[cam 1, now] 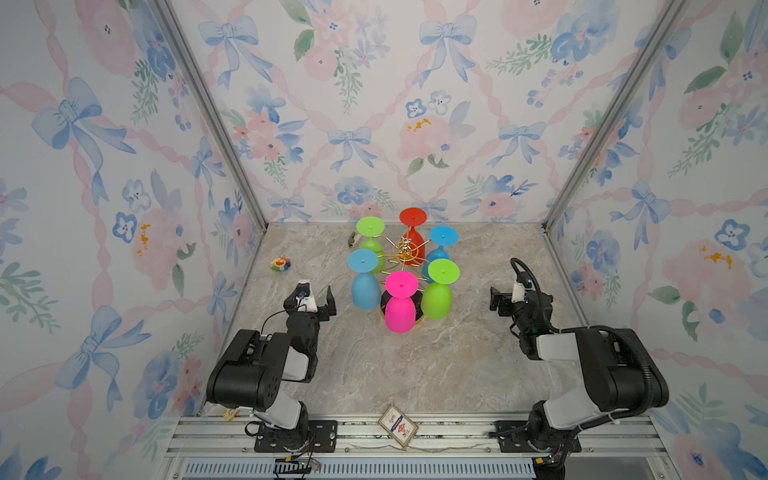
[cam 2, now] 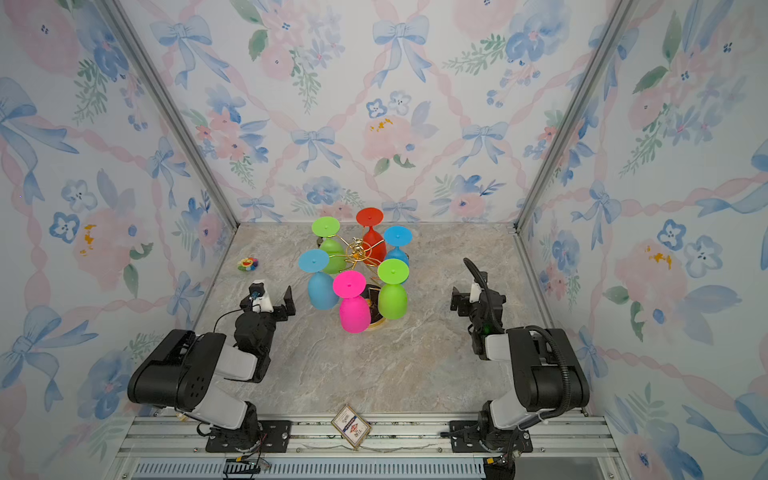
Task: Take the wine glass off the wine glass rack
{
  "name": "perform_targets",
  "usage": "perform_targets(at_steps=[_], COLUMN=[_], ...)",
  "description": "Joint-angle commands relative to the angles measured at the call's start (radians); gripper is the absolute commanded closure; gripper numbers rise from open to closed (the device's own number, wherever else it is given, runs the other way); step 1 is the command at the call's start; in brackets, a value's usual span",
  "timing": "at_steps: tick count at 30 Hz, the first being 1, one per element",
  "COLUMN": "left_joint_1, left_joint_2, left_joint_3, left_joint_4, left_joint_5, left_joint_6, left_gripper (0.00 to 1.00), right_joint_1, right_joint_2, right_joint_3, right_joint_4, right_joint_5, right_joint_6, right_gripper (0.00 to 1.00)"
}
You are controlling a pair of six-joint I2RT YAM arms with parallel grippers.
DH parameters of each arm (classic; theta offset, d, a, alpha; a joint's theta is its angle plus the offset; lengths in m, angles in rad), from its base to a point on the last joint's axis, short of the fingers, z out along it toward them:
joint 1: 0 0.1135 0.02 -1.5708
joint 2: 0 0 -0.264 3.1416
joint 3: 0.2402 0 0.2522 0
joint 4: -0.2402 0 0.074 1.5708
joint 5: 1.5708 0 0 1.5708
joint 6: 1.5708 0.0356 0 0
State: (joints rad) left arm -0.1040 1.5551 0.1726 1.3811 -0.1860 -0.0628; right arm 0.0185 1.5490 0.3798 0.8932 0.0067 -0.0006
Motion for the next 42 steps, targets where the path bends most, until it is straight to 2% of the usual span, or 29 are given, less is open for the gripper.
perform_targets(at_steps=[1, 23, 35, 42], left_joint_1=[-0.005, -0.006, -0.051, -0.069], left_joint_2=[0.004, 0.005, -0.046, -0.211], left_joint_3=[0.014, 0.015, -0.006, -0.022], left_joint_4=[-0.017, -0.02, -0.019, -0.134], left_joint_5=[-0.014, -0.017, -0.084, -0.163], left_joint_6=[0.013, 0.015, 0.046, 0.031], left_gripper=[0.02, 0.02, 0.02, 0.02], right_joint_1=[-0.004, -0.004, 0.0, 0.004], right_joint_2=[0.002, 0.002, -0.003, -0.113], right_joint_3=[0.015, 0.016, 0.01, 0.113], right_joint_4=[0.014, 0.012, 0.019, -0.271], right_joint_5=[-0.002, -0.003, 0.007, 0.029], right_joint_6=[0.008, 0.008, 0.005, 0.013], right_gripper=[0.03, 0.03, 0.0, 0.03])
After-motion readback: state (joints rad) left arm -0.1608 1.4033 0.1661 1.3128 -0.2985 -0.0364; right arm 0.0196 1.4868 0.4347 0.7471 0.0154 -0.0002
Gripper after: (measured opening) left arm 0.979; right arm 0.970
